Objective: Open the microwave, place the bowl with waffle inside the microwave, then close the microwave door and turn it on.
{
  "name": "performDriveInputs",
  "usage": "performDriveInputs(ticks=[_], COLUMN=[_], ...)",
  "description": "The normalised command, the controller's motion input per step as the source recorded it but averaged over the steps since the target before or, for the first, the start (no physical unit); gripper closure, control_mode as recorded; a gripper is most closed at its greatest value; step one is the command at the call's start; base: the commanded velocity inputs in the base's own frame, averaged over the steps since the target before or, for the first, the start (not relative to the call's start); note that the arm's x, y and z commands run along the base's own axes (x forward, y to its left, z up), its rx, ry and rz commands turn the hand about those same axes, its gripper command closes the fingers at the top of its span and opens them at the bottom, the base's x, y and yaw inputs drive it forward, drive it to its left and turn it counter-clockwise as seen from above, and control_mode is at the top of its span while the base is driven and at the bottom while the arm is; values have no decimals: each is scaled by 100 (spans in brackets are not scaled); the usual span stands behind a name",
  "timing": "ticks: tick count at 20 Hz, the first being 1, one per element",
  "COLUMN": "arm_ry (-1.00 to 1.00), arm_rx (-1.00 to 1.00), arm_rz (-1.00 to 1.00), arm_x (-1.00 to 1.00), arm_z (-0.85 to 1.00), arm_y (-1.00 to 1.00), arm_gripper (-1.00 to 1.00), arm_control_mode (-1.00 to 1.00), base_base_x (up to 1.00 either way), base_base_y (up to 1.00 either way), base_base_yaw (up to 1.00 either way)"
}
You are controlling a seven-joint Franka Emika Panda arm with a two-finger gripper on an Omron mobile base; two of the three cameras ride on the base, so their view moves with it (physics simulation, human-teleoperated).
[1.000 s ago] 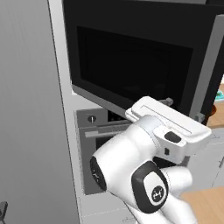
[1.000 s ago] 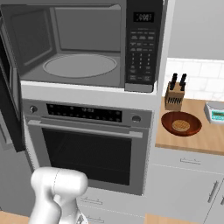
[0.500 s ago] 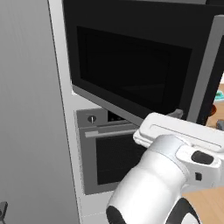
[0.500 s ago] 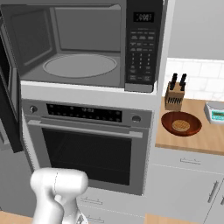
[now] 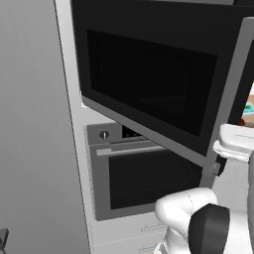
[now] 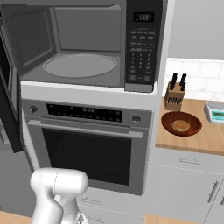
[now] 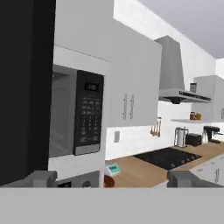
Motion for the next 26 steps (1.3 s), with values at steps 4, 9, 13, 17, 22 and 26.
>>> performDriveInputs(ticks=[4, 9, 13, 17, 22, 26], arm_ry=[29, 29, 25, 19, 5, -2], arm_rx=[27, 19, 32, 39, 54, 36], arm_rz=[50, 79, 87, 85, 59, 30], arm_x=[0, 0, 18, 58, 81, 46], arm_z=[-11, -10, -6, -10, -21, -39], arm_y=[-58, -3, 1, 2, -4, 1], arm_gripper=[-100, -100, -100, -100, -100, -100], arm_control_mode=[-100, -100, -100, -100, -100, -100], base_base_x=[0, 0, 0, 0, 0, 0], base_base_y=[0, 0, 0, 0, 0, 0], base_base_yaw=[0, 0, 0, 0, 0, 0])
